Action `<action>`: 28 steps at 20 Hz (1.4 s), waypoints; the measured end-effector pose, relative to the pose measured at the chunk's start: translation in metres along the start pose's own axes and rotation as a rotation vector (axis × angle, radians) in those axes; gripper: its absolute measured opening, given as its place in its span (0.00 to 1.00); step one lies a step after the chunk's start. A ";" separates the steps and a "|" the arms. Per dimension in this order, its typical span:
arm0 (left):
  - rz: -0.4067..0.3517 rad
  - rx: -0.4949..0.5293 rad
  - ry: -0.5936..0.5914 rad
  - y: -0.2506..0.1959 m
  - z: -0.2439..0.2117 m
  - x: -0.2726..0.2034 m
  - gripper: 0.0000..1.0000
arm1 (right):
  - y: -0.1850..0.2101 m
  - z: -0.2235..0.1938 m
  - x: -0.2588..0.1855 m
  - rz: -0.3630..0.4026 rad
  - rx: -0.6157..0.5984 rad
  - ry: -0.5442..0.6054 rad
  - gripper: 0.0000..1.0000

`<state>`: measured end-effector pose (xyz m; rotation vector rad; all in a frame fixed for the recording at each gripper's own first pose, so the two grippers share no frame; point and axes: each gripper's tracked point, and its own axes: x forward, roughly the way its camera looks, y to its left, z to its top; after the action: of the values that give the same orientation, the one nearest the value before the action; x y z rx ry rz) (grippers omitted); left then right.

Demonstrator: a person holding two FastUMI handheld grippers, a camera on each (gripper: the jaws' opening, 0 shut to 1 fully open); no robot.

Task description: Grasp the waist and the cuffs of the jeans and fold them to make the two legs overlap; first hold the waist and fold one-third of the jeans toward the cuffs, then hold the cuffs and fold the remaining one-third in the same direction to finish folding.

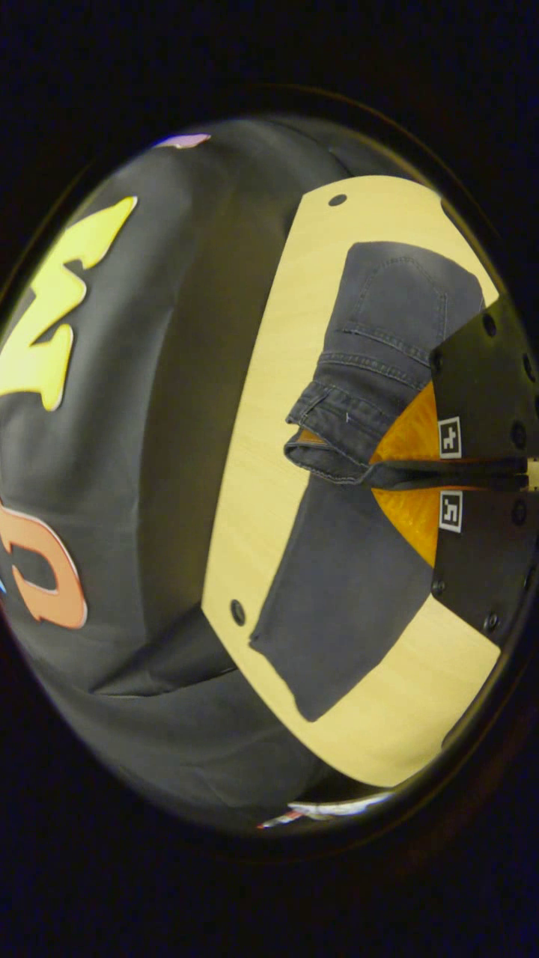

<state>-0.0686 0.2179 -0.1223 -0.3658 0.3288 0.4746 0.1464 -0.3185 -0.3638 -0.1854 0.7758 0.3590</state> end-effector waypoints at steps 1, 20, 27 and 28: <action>0.006 -0.006 0.004 0.003 -0.002 -0.001 0.99 | 0.000 0.000 0.000 -0.006 -0.023 0.006 0.01; -0.058 -0.035 0.071 0.001 -0.037 0.022 0.99 | 0.013 0.022 -0.091 0.150 -0.078 -0.075 0.92; -0.235 -0.264 0.142 -0.022 -0.061 0.072 0.99 | -0.043 0.045 -0.246 0.193 -0.113 -0.227 0.94; -0.261 -0.314 0.164 -0.027 -0.067 0.078 0.99 | -0.057 0.045 -0.261 0.179 -0.093 -0.236 0.94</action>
<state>-0.0045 0.1980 -0.2047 -0.7462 0.3603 0.2381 0.0257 -0.4227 -0.1445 -0.1579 0.5438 0.5760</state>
